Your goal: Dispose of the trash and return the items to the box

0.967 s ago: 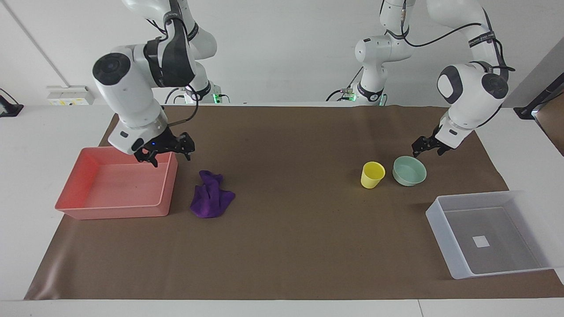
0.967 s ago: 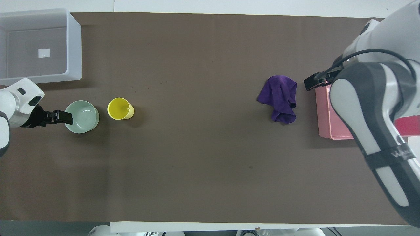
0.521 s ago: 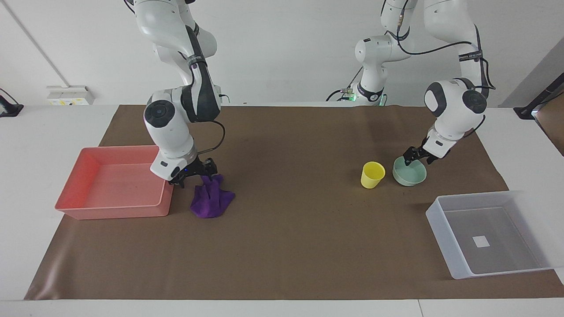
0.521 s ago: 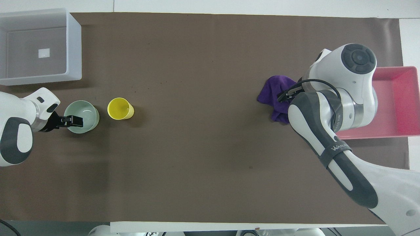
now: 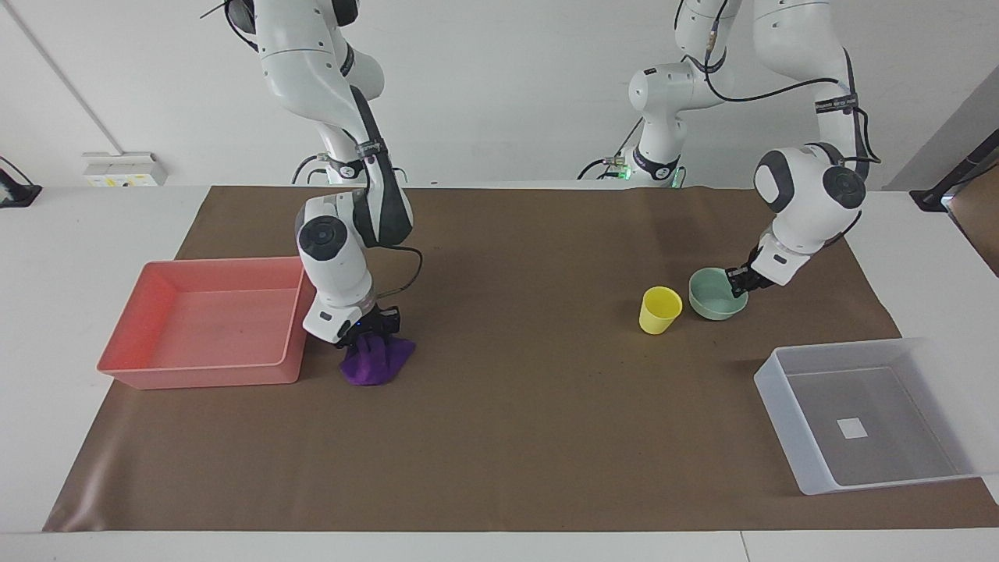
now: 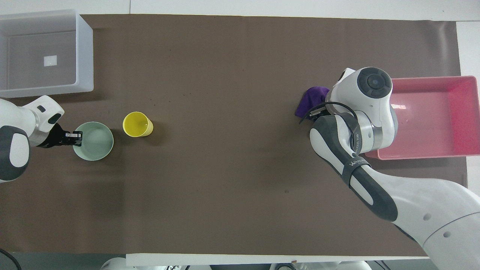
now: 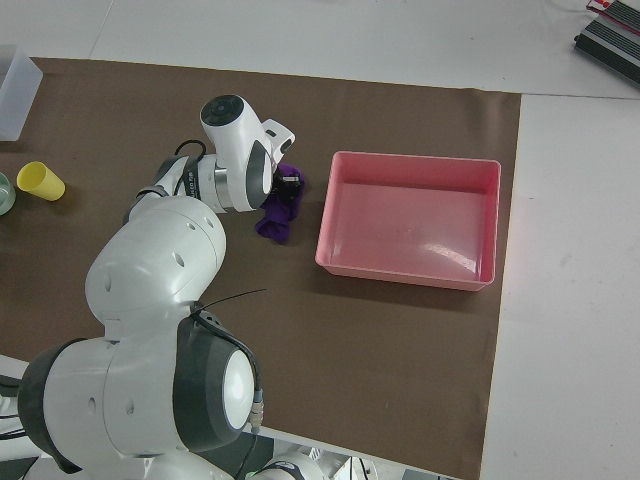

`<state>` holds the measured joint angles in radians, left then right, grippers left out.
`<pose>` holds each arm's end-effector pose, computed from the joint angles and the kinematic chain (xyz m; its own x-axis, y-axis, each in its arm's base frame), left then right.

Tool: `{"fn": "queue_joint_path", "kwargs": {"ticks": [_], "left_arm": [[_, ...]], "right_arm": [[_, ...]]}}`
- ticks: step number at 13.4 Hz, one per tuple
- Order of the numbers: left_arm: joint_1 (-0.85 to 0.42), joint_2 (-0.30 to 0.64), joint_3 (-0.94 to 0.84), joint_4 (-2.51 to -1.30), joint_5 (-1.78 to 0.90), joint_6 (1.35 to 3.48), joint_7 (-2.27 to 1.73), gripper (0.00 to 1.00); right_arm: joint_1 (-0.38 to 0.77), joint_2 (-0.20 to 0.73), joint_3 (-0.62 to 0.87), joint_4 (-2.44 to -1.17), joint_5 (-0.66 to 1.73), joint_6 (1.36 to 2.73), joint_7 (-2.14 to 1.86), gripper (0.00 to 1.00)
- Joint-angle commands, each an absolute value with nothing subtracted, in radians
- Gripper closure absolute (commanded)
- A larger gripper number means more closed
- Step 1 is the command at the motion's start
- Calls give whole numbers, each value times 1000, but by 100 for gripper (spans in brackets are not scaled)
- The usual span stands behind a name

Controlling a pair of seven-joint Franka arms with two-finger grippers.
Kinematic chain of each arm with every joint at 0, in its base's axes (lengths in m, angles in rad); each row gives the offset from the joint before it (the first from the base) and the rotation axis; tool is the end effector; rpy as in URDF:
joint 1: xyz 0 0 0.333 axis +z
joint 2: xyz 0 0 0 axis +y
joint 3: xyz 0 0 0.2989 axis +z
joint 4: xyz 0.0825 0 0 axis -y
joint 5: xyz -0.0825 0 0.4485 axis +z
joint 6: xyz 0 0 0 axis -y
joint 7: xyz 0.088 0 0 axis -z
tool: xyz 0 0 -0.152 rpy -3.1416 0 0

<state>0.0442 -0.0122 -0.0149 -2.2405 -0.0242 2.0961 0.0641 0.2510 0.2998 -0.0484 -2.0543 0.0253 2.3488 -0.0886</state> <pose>0.5513 0.0141 0.2618 0.9912 -0.0229 -0.1304 -0.0195 -0.9994 0.0274 0.6174 0.1272 0.1839 0.9623 0.2721 -0.0045 0.2720 -0.9623 -0.0041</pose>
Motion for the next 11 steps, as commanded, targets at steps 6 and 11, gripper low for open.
{"fn": "queue_joint_path", "kwargs": {"ticks": [6, 11], "left_arm": [[167, 376, -14, -1413, -160, 1790, 43, 100], [187, 690, 43, -1161, -163, 1991, 43, 100]], "right_arm": [[167, 150, -52, -1838, 34, 1925, -90, 100], [-6, 89, -57, -1784, 12, 1787, -205, 99]]}}
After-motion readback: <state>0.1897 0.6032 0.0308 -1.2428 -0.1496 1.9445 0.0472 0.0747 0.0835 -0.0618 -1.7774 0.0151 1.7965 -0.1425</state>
